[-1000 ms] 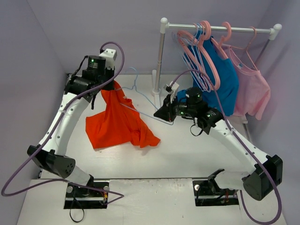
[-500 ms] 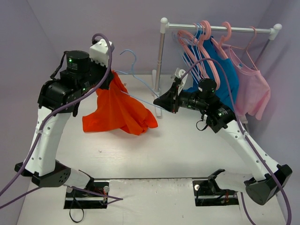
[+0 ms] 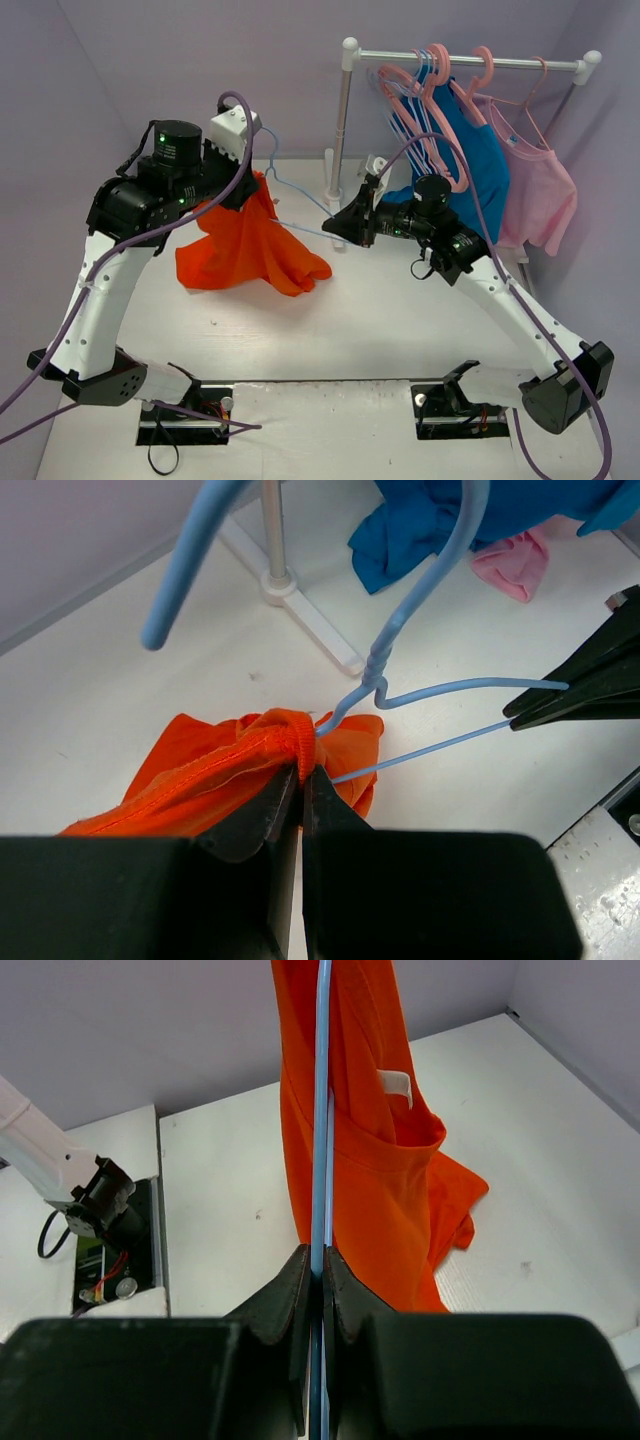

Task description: Place the t-shirt on the hanger

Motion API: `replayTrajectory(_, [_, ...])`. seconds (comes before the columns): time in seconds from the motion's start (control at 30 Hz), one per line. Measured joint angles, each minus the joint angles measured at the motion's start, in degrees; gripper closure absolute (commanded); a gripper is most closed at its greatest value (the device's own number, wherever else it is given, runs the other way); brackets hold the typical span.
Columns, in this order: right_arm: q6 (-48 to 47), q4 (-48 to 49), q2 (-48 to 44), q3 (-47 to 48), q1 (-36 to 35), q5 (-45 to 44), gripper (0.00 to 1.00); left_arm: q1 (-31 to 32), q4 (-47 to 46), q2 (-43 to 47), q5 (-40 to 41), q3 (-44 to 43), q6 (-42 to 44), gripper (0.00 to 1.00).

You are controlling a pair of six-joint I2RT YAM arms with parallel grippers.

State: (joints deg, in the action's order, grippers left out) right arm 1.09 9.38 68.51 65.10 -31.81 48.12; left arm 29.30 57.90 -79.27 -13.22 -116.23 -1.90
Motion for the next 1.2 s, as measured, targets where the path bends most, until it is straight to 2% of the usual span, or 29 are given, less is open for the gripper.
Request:
replayTrajectory(0.13, [1.36, 3.59, 1.64, 0.66, 0.48, 0.83, 1.0, 0.0, 0.84, -1.78, -0.02, -5.5, 0.23, 1.0])
replayTrajectory(0.4, [4.58, 10.8, 7.48, 10.4, 1.09, 2.09, 1.0, 0.0, 0.39, -4.83, 1.34, -18.41, 1.06, 1.0])
replayTrajectory(0.53, [5.86, 14.05, 8.13, 11.87, 1.08, 2.3, 1.0, 0.0, -0.8, -4.61, 1.35, -20.16, 1.28, 1.0])
replayTrajectory(0.67, [7.62, 17.98, 8.11, 9.78, 1.09, 2.27, 1.0, 0.0, -1.68, -4.19, 1.38, -18.25, 1.32, 0.99])
replayTrajectory(0.83, [10.14, 22.65, 8.11, 3.55, 1.09, 1.75, 1.0, 0.04, -1.28, -3.91, 1.33, -13.28, 1.7, 0.74])
replayTrajectory(0.93, [10.98, 24.2, 8.16, 1.89, 1.09, 1.24, 1.0, 0.28, -0.33, -3.91, 1.64, -10.37, 2.69, 0.62])
replayTrajectory(1.03, [11.16, 25.67, 8.22, 1.84, 1.09, 1.13, 1.0, 0.35, 0.32, -3.91, 2.43, -9.13, 3.75, 0.56])
replayTrajectory(1.2, [11.16, 27.8, 8.29, 1.84, 1.46, 1.18, 1.0, 0.33, 0.38, -3.1, 4.75, -9.11, 5.53, 0.55])
